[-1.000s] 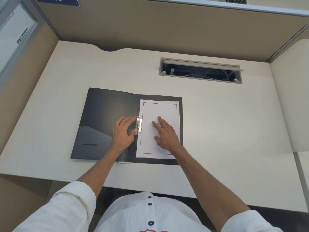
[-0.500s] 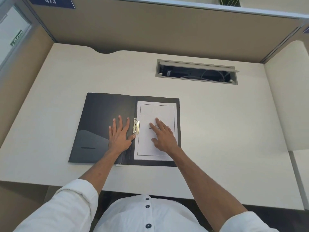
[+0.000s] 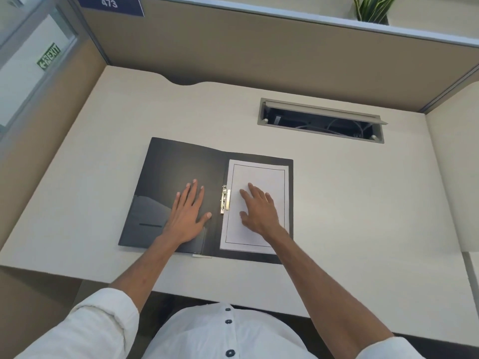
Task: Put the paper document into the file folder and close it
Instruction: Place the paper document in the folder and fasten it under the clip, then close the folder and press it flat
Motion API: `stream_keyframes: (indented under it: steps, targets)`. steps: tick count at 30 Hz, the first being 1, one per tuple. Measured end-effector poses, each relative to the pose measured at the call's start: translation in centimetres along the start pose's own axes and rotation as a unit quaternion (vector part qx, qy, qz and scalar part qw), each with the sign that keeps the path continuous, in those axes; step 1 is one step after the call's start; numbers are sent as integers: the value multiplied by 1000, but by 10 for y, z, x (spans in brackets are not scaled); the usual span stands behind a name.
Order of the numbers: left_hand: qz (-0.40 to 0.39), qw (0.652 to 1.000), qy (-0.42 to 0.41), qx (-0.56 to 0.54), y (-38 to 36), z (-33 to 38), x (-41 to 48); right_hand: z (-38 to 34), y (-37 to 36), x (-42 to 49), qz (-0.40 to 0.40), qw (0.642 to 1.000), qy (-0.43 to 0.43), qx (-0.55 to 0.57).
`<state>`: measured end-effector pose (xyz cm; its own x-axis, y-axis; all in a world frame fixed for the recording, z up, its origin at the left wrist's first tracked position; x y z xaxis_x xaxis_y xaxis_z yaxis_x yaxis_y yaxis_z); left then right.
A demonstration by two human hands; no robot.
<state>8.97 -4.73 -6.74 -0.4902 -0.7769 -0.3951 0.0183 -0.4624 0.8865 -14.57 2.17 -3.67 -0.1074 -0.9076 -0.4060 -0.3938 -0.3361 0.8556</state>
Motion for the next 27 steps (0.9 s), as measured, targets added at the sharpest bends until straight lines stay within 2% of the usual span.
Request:
stream_keyframes:
  steps: [4, 9, 14, 19, 27]
  targets:
    - [26, 999, 14, 19, 7, -23, -11, -49, -7, 14, -5, 998, 59, 35]
    - [97, 987, 123, -29, 21, -63, -29, -98, -34, 21, -50, 994, 96, 26]
    - [95, 956, 204, -186, 32, -104, -45, -119, -50, 20, -15, 993, 105, -52]
    - [103, 935, 222, -258, 40, -120, -52, -128, -51, 21, -57, 990, 131, -1]
    - [220, 888, 254, -314, 84, -124, -65, -130, -49, 16, -86, 984, 141, 61]
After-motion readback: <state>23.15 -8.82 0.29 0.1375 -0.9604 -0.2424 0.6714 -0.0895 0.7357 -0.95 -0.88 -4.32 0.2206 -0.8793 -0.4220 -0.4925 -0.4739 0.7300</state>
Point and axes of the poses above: each hand's wrist, its own x-axis towards the middle knuckle, its own y-axis out of the back of the hand, z = x × y, the point moved 1 cm from there along x, towards the middle knuckle, and after that the axes turned 1 degree about -z, right-handed, at the moved point
